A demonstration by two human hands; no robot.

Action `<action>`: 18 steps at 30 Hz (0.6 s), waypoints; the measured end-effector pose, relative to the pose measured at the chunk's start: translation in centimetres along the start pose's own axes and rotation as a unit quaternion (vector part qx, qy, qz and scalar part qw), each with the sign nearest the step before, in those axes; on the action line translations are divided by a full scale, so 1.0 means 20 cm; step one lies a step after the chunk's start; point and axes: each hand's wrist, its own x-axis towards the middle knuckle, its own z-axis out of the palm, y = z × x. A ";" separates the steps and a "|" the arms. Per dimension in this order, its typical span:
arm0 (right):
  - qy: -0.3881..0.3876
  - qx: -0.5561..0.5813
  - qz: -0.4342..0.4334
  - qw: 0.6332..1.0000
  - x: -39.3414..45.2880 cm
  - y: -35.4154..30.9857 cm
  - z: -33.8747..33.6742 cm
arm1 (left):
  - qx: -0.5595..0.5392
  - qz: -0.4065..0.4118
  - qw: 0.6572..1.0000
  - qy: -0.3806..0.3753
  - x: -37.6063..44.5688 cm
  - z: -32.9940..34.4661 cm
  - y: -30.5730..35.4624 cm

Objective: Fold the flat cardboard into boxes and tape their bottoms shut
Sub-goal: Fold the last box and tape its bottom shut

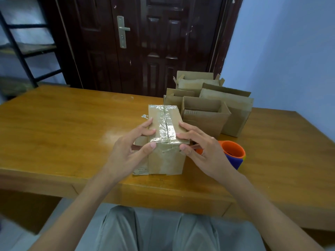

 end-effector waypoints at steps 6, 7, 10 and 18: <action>0.024 0.129 0.168 0.977 0.09 -0.06 -0.01 | 0.023 -0.092 0.995 0.003 0.10 -0.05 0.09; 0.021 0.138 0.198 0.970 0.13 -0.06 -0.01 | 0.023 -0.138 0.990 -0.007 0.14 -0.06 0.10; -0.021 0.151 0.293 0.944 0.23 -0.11 -0.03 | 0.024 -0.258 0.963 -0.074 0.24 -0.07 0.11; -0.098 0.084 0.347 0.929 0.34 -0.20 0.00 | 0.006 -0.294 0.952 -0.084 0.28 -0.12 0.16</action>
